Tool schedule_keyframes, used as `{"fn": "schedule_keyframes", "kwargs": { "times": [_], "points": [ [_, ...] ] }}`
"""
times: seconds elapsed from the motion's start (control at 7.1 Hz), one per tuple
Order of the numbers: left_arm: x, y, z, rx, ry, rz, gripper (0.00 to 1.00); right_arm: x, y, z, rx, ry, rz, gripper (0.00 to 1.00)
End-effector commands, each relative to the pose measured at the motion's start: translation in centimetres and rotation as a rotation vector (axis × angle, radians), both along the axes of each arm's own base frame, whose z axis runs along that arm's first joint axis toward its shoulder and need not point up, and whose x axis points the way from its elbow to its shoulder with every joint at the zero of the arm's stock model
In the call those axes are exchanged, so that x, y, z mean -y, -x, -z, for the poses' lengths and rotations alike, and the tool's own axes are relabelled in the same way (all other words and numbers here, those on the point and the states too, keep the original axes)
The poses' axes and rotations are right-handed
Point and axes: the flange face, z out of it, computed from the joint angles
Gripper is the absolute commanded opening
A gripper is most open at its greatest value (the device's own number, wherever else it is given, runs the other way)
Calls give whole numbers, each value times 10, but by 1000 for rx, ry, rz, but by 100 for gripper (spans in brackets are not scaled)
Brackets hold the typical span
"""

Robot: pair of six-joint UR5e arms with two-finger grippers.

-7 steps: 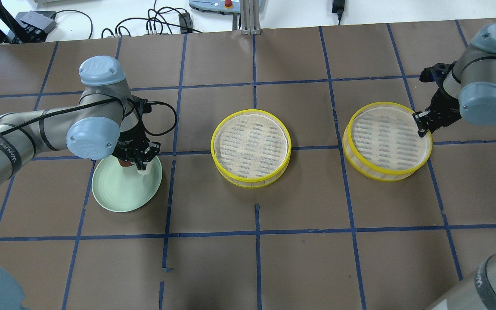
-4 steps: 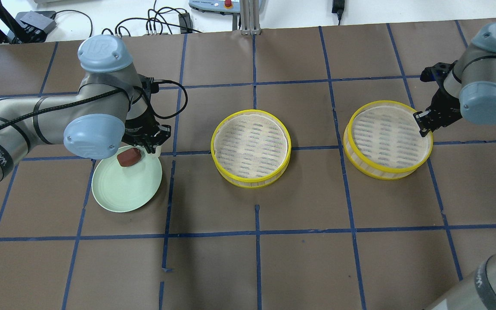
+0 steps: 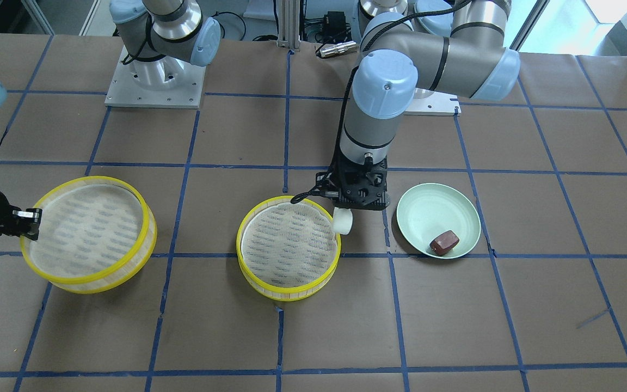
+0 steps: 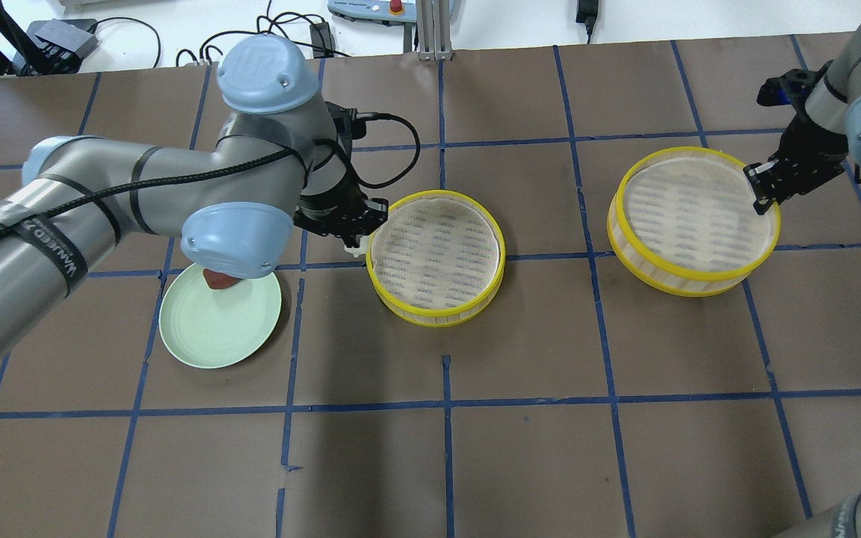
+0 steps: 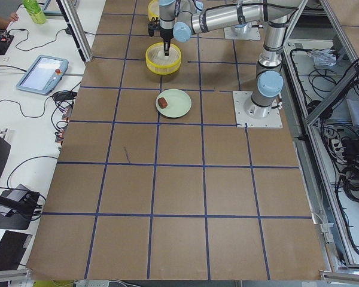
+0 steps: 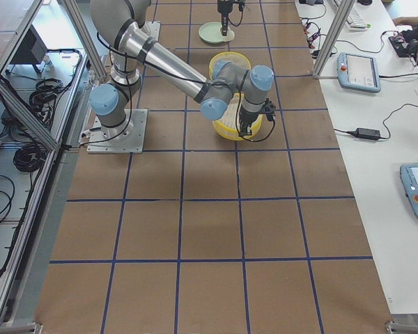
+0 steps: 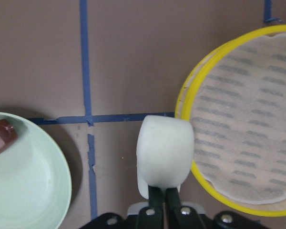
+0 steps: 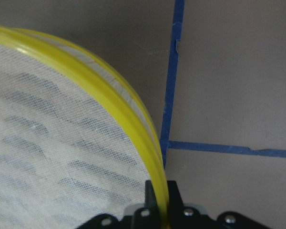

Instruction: Stack buns with steamer

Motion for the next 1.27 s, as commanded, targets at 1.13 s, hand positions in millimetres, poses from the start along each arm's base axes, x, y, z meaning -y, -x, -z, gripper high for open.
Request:
{"fn": "schedule_keyframes", "kwargs": {
  "times": [1.13],
  "points": [
    [59, -183, 57, 102, -64, 79, 100, -7, -269, -28, 64, 24, 173, 11]
  ]
}}
